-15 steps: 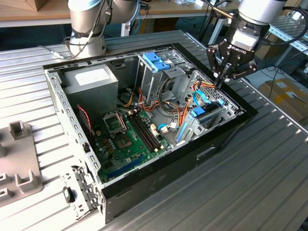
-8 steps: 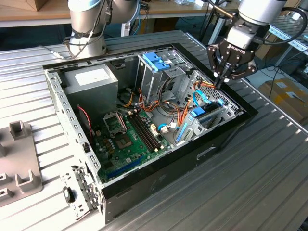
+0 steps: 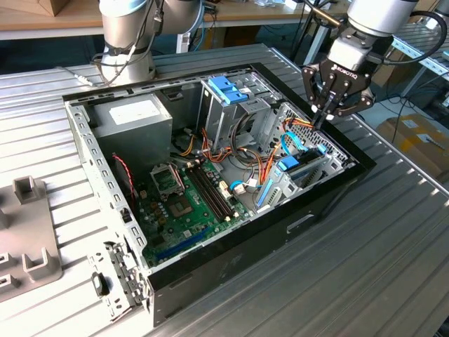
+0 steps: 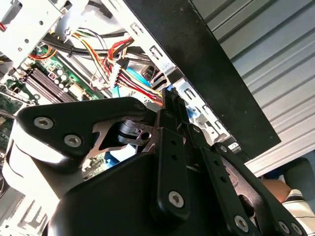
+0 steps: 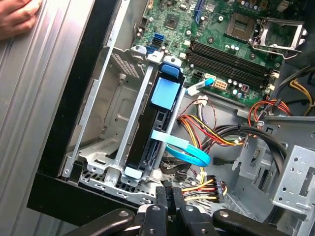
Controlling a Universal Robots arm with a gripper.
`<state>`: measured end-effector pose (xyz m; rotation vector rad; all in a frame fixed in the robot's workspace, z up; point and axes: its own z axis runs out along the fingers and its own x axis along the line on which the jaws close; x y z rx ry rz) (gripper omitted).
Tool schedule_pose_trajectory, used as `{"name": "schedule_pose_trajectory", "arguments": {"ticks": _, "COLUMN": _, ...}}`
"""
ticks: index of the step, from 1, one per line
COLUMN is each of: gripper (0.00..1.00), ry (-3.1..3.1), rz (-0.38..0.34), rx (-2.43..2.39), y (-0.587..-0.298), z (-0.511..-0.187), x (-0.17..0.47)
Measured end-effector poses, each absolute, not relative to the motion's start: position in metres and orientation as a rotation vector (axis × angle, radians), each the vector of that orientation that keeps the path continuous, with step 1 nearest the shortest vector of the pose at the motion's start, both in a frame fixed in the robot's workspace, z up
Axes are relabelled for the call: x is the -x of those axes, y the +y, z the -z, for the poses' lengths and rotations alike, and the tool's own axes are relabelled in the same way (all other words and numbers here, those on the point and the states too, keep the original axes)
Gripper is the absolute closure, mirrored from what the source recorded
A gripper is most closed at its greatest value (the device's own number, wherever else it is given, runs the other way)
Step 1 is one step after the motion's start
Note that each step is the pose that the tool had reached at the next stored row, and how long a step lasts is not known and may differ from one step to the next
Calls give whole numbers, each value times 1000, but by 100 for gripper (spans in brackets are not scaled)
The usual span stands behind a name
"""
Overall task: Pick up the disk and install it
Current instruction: 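Insert the second disk wire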
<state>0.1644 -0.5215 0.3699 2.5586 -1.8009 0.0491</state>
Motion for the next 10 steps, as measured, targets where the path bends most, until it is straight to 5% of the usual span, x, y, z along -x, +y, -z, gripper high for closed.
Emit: {"name": "schedule_pose_trajectory", "arguments": {"ticks": 10, "gripper": 84, "ry": -1911, "rz": -48, "rx": -2476, "y": -522, "z": -370, "x": -164}}
